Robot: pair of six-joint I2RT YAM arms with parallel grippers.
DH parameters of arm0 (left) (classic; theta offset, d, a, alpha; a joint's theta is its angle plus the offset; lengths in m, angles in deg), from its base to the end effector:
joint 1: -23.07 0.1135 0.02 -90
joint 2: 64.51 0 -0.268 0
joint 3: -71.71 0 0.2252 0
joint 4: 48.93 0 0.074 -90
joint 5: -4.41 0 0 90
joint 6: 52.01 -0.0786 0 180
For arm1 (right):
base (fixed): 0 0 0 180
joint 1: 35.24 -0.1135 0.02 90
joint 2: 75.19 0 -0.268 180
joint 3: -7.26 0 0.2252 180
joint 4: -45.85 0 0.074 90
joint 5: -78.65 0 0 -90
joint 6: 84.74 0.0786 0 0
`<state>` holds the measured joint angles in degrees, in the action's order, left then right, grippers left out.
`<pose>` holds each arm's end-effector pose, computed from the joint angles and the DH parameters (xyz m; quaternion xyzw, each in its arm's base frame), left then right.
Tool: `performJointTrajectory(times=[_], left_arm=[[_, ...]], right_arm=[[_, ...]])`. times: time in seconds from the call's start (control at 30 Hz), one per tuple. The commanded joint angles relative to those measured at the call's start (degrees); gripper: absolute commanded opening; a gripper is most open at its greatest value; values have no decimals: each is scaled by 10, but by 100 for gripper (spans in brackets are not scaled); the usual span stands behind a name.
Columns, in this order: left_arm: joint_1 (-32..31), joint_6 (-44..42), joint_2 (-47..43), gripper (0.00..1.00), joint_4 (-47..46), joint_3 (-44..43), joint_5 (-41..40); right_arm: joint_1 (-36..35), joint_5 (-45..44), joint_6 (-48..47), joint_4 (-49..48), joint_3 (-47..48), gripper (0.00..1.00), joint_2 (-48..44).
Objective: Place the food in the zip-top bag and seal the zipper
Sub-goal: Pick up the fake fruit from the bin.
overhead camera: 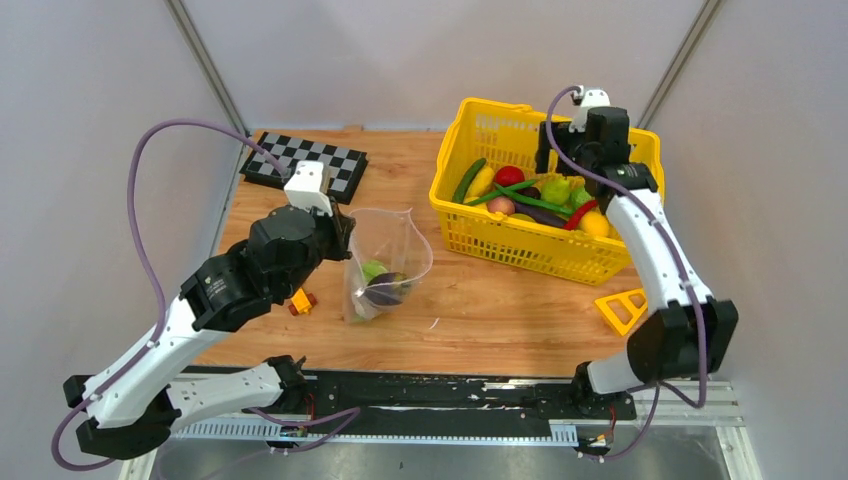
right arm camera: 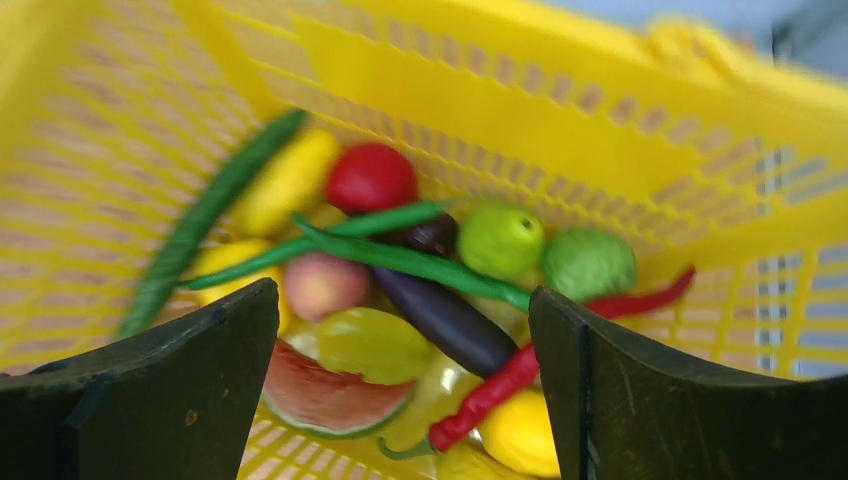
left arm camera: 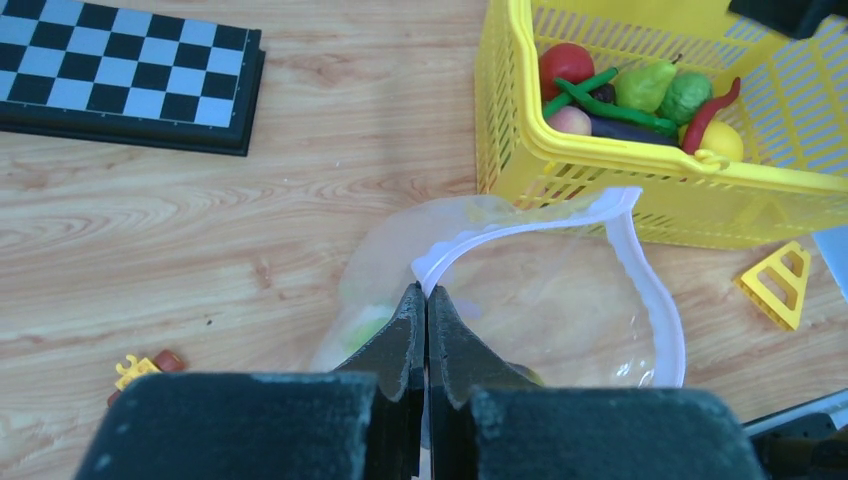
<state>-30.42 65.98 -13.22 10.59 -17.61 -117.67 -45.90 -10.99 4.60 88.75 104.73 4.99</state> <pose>0.1291 -0.1043 0.4099 0.0236 0.8091 -0.1800 0.5589 0.3212 0.0610 0.3785 -0.0851 0.8419 0.0491 0.5305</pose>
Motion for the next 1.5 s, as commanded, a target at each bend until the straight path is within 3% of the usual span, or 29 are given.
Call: performJointTrajectory(times=[0.0, 0.4, 0.73, 0.93, 1.1, 1.2, 1.3, 1.47], left_arm=[[1, -14, -4, 0, -14, -23, -10], [1, -2, 16, 0, -56, 11, 39], [1, 2, 33, 0, -72, 28, 58], [1, -4, 40, 0, -70, 28, 62], [1, -1, 29, 0, -62, 34, 50], [1, 4, 21, 0, -60, 39, 49], [1, 10, 15, 0, -61, 49, 44], [1, 15, 14, 0, -62, 51, 46]], right_arm=[[45, -39, 60, 94, 25, 95, 69], [75, -76, 52, 32, 28, 97, 206], [86, -94, 52, -88, 25, 74, 267], [88, -81, 82, -190, -31, 69, 255], [94, -94, 99, -151, -3, 62, 287], [110, -52, 89, -135, 11, 37, 305], [132, 10, 88, -136, 18, 34, 318], [146, 40, 89, -108, 21, 27, 306]])
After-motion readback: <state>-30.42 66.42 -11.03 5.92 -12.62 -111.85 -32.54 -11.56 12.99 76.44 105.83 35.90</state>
